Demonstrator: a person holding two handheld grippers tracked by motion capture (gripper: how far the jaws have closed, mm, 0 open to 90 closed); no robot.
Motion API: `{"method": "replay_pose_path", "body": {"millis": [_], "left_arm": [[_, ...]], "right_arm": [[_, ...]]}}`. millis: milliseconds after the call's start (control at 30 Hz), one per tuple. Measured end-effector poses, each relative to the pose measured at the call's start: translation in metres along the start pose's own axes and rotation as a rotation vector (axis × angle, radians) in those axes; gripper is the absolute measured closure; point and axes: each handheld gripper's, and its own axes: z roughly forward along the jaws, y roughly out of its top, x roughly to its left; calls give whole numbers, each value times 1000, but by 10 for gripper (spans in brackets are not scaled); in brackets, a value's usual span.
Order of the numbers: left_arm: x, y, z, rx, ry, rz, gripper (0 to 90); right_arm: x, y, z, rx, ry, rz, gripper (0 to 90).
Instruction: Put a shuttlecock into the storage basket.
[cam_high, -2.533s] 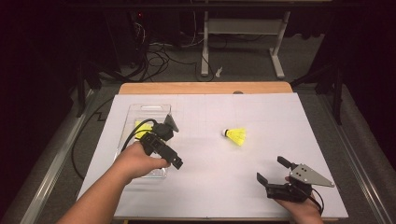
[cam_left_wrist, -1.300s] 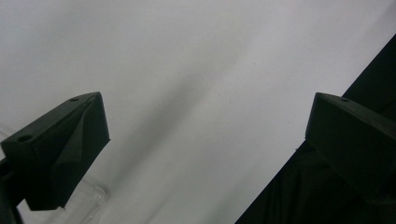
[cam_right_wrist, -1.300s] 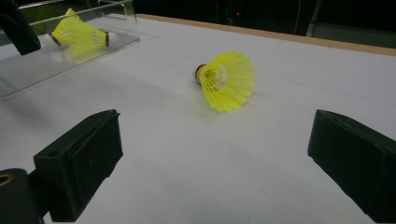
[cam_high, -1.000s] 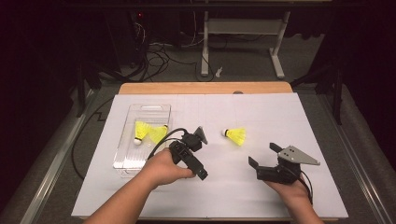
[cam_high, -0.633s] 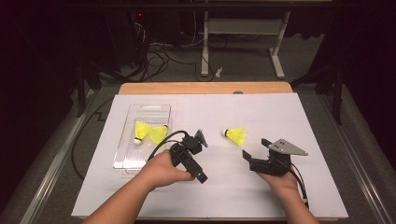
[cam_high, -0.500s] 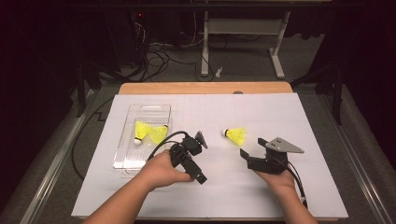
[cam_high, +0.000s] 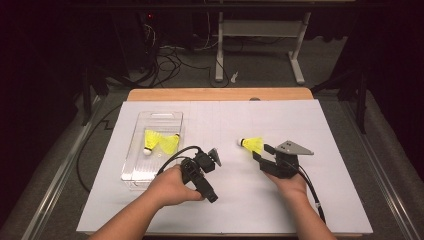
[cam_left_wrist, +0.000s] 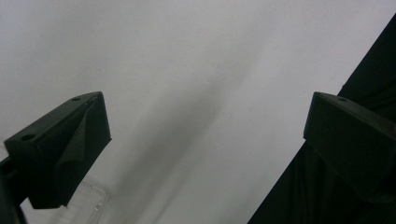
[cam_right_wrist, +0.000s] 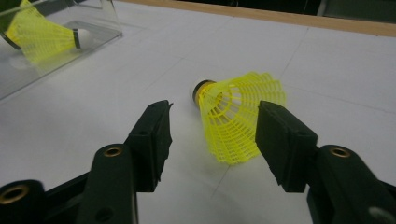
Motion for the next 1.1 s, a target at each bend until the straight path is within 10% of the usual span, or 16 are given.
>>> {"method": "replay_pose_path", "body": {"millis": [800, 1100], "left_arm": [[-4, -2, 5, 9, 13, 27, 19], [-6, -2, 7, 19, 20, 30, 23]], "right_arm": [[2, 2, 26, 59, 5, -29, 893], [3, 7, 17, 15, 19, -64, 900]]}}
